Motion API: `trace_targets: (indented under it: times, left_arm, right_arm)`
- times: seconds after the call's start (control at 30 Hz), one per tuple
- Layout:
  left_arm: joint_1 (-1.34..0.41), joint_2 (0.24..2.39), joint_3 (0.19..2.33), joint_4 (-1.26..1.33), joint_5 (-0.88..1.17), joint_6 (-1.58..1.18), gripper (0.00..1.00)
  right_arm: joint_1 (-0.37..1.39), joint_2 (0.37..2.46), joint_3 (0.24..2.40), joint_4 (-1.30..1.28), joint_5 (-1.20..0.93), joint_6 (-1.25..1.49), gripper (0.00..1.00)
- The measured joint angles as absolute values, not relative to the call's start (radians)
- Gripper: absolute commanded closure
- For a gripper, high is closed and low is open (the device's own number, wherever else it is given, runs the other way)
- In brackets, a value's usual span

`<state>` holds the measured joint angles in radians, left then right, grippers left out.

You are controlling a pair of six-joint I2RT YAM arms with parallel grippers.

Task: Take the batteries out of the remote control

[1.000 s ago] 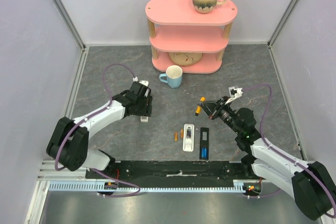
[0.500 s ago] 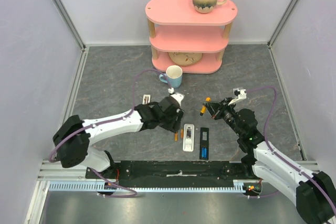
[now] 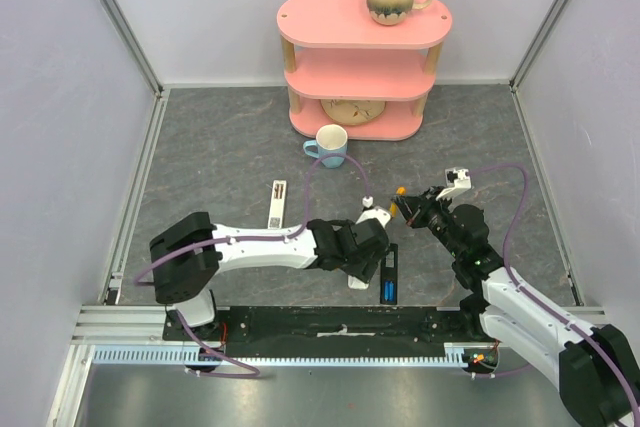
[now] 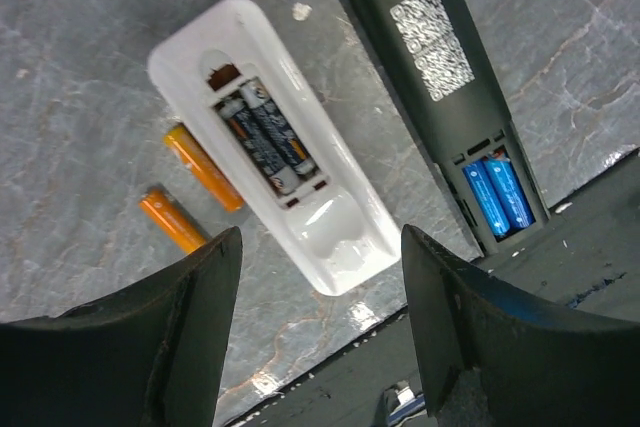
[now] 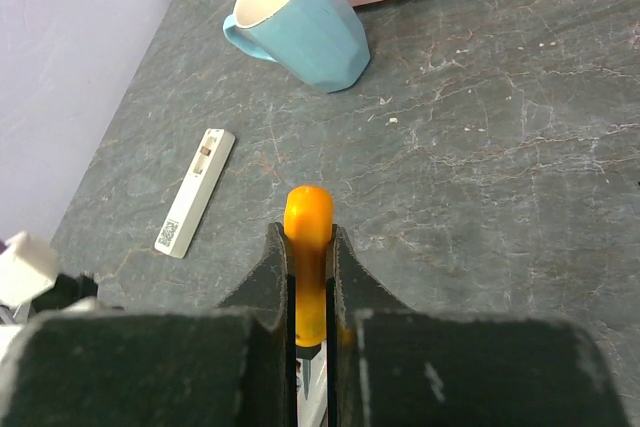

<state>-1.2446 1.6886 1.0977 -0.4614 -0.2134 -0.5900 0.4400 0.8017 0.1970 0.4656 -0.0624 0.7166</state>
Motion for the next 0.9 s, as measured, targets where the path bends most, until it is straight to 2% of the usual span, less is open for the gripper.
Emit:
trace_targets:
  times: [0.73, 0.9]
  left_arm:
    - [-1.305, 1.803, 1.121, -0.483, -0.242, -0.658, 0.32]
    - [-1.308, 1.829, 1.152, -0.504, -0.262, -0.658, 0.36]
  right_arm:
    - [0.41, 0.814, 0.197, 0.463, -0.089, 0.713, 1.0]
    - [0.408, 0.823, 0.197, 0.471, -0.1, 0.714, 1.0]
